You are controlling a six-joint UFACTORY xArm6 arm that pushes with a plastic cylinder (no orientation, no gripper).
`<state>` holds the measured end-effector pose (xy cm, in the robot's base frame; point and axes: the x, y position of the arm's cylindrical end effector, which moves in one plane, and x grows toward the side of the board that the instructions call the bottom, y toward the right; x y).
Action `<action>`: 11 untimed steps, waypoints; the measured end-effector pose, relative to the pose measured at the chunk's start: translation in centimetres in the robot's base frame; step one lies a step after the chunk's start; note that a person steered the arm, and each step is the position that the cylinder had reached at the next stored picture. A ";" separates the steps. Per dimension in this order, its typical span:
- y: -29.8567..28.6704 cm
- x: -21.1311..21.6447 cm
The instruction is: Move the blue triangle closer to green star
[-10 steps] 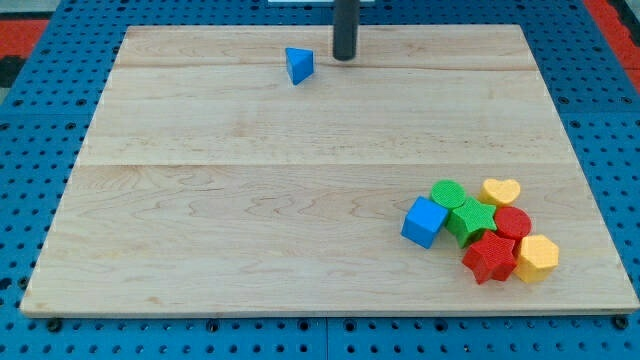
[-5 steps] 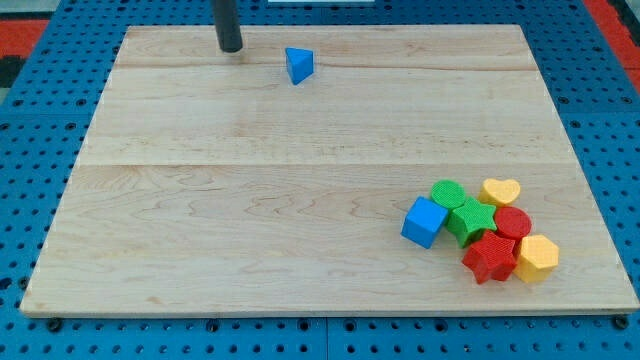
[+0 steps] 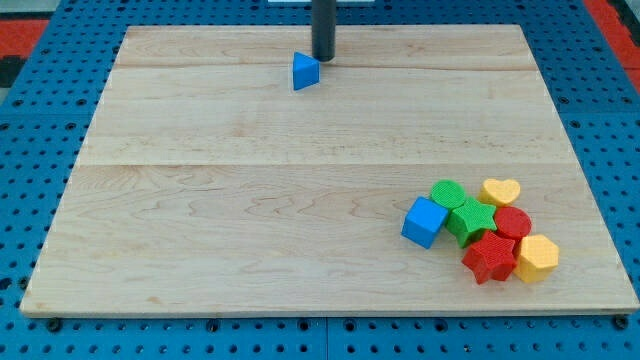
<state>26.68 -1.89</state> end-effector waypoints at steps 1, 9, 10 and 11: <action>-1.0 0.7; -12.0 7.2; -0.4 7.8; 6.5 7.7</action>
<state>34.42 4.63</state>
